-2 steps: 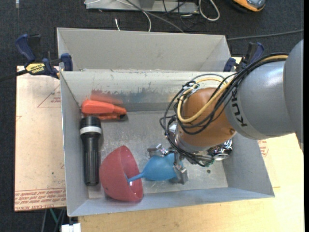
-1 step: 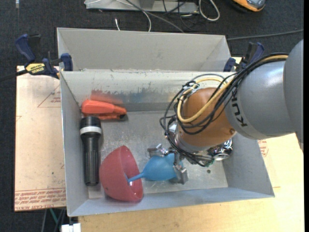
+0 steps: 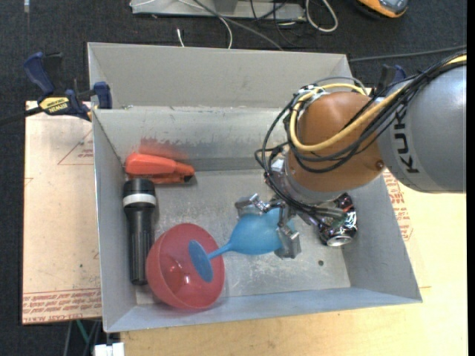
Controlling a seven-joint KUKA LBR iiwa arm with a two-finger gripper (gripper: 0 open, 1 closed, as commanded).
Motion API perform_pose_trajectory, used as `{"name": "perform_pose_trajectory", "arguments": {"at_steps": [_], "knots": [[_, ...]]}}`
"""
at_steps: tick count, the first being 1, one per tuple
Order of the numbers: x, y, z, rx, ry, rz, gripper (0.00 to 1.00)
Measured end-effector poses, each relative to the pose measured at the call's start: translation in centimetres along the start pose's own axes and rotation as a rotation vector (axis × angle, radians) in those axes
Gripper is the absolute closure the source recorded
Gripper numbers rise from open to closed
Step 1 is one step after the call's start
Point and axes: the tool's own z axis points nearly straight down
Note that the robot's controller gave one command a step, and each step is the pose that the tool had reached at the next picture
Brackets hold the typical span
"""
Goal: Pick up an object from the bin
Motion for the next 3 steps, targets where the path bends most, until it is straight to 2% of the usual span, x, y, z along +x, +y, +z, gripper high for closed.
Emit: {"name": "perform_pose_trajectory", "arguments": {"at_steps": [1, 2, 3], "knots": [[2.5, 0.8, 9.7, -0.004, 0.001, 0.056, 1.0], [2.1, 0.7, 7.6, -0.008, 0.013, 0.047, 1.0], [2.4, 2.0, 9.3, 0.001, -0.008, 0.082, 1.0]]}}
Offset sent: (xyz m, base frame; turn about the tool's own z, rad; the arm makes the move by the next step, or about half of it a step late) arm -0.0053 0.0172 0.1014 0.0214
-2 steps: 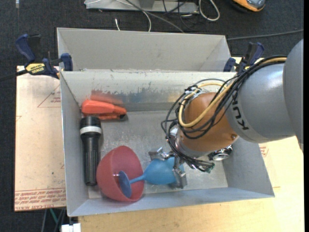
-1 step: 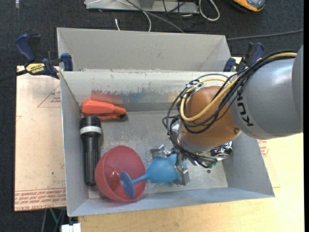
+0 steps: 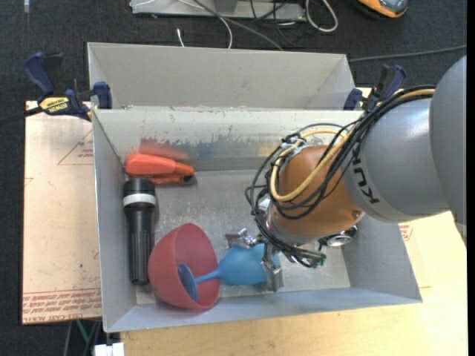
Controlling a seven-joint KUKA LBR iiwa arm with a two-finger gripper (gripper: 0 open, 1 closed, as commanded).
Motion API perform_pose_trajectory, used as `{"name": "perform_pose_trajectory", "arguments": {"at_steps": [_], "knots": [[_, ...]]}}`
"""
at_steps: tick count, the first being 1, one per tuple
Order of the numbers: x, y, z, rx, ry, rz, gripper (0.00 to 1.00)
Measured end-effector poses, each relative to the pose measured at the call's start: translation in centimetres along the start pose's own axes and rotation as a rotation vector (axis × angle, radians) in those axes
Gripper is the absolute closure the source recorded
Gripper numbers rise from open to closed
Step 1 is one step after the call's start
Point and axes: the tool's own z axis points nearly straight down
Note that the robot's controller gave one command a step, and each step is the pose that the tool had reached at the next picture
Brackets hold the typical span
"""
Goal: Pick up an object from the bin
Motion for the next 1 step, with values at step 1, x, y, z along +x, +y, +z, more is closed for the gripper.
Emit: {"name": "perform_pose_trajectory", "arguments": {"at_steps": [1], "knots": [[-2.08, 3.34, -0.21, 0.016, -0.018, -0.074, 1.0]]}}
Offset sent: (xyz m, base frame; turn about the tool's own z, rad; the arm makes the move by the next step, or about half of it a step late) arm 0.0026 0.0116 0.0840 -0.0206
